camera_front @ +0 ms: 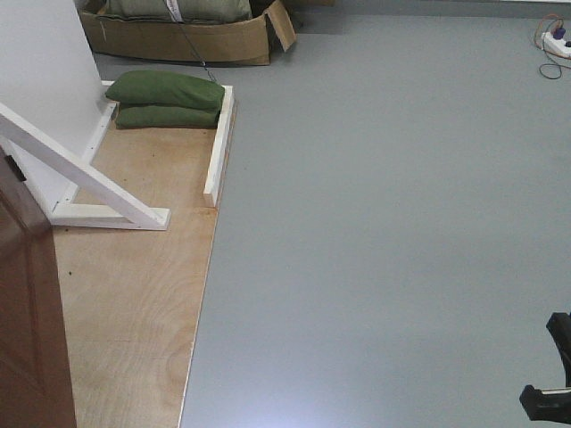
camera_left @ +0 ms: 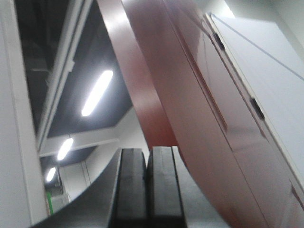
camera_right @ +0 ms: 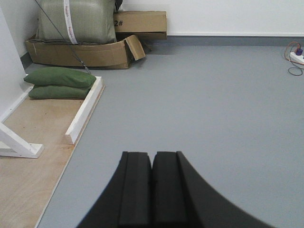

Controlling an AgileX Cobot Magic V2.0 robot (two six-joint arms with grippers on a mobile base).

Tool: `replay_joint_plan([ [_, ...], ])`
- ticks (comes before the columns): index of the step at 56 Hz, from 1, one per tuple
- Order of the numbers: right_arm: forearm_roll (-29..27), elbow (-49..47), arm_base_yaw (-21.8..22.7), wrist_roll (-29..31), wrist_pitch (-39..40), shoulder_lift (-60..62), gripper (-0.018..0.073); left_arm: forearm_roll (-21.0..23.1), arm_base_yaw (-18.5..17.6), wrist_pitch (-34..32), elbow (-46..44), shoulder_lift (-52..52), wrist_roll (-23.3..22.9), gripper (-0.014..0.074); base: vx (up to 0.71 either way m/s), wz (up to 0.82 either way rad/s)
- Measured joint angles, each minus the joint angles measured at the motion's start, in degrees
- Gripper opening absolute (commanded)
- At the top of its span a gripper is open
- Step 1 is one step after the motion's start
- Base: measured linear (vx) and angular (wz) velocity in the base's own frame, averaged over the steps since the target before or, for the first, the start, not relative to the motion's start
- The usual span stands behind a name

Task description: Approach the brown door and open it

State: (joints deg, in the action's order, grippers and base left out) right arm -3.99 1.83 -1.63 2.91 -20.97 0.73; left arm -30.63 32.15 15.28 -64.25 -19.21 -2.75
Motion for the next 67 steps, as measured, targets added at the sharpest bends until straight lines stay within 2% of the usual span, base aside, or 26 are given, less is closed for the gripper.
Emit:
replay_joint_plan([
  [16,0.0,0.0,0.0,0.0,0.0,0.0,0.0,0.2,0.0,-1.7,-0.6,-8.0,0.0,-0.0006,0.0,0.0],
  [37,0.0,0.0,0.0,0.0,0.0,0.0,0.0,0.8,2.2,-0.5,-11.2,-10.4,0.0,-0.0006,0.0,0.0],
  [49,0.0,0.0,0.0,0.0,0.0,0.0,0.0,1.5,2.2,3.4,-11.3,-10.7,0.0,-0.0006,0.0,0.0],
  [60,0.0,0.0,0.0,0.0,0.0,0.0,0.0,2.7,2.3,11.1,-11.3,-10.9,0.0,-0.0006,0.0,0.0],
  [67,0.0,0.0,0.0,0.0,0.0,0.0,0.0,2.1,4.6,14.9,-11.3,-10.9,0.0,-0.0006,0.0,0.0],
])
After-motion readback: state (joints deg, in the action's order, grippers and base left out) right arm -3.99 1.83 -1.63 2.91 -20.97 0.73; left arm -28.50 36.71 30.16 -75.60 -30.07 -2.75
